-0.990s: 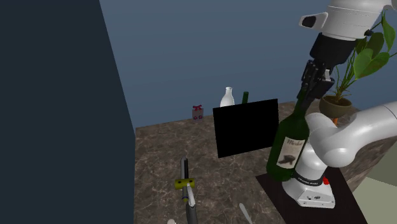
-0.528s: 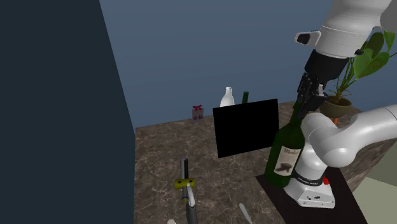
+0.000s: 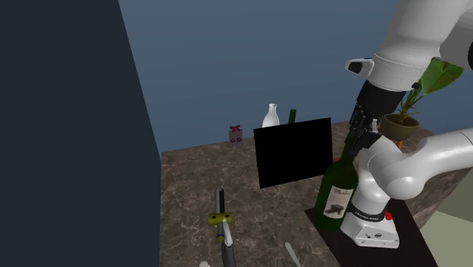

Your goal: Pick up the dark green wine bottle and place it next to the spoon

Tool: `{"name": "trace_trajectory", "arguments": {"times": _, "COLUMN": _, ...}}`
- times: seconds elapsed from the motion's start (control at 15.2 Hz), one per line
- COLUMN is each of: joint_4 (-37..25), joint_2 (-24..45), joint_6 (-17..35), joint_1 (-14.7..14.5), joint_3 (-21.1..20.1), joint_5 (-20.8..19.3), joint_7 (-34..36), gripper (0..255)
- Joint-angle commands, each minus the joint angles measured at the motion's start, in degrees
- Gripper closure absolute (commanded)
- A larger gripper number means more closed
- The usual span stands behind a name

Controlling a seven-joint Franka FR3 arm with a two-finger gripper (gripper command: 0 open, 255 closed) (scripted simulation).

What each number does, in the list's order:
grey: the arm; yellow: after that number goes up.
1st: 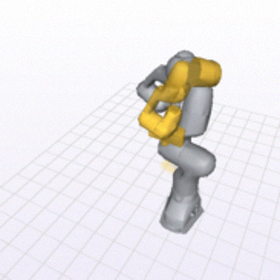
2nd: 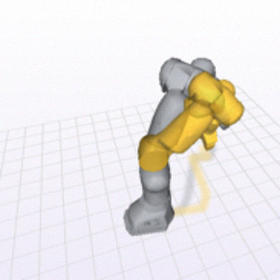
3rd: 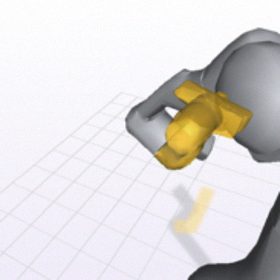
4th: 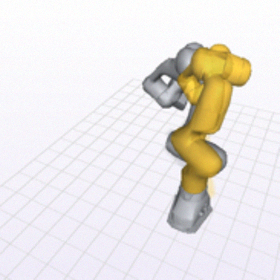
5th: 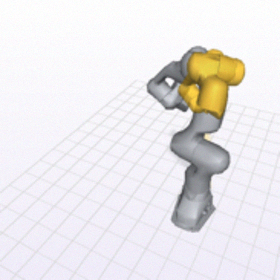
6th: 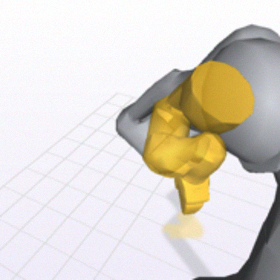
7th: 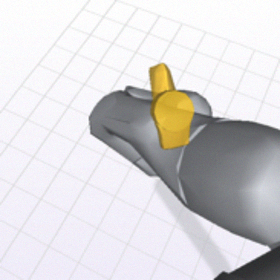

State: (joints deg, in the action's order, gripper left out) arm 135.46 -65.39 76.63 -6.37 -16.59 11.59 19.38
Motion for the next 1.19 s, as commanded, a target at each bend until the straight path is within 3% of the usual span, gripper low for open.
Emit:
{"name": "trace_trajectory", "arguments": {"times": 0.0, "joint_4": 2.11, "joint_2": -0.87, "joint_6": 1.28, "joint_1": -0.19, "joint_3": -0.28, "joint_5": 0.3, "joint_7": -0.06, "gripper": 255}}
{"name": "trace_trajectory", "arguments": {"times": 1.12, "joint_4": 17.86, "joint_2": -7.91, "joint_6": 9.92, "joint_1": -2.59, "joint_3": -3.56, "joint_5": 3.78, "joint_7": 0.16, "gripper": 255}}
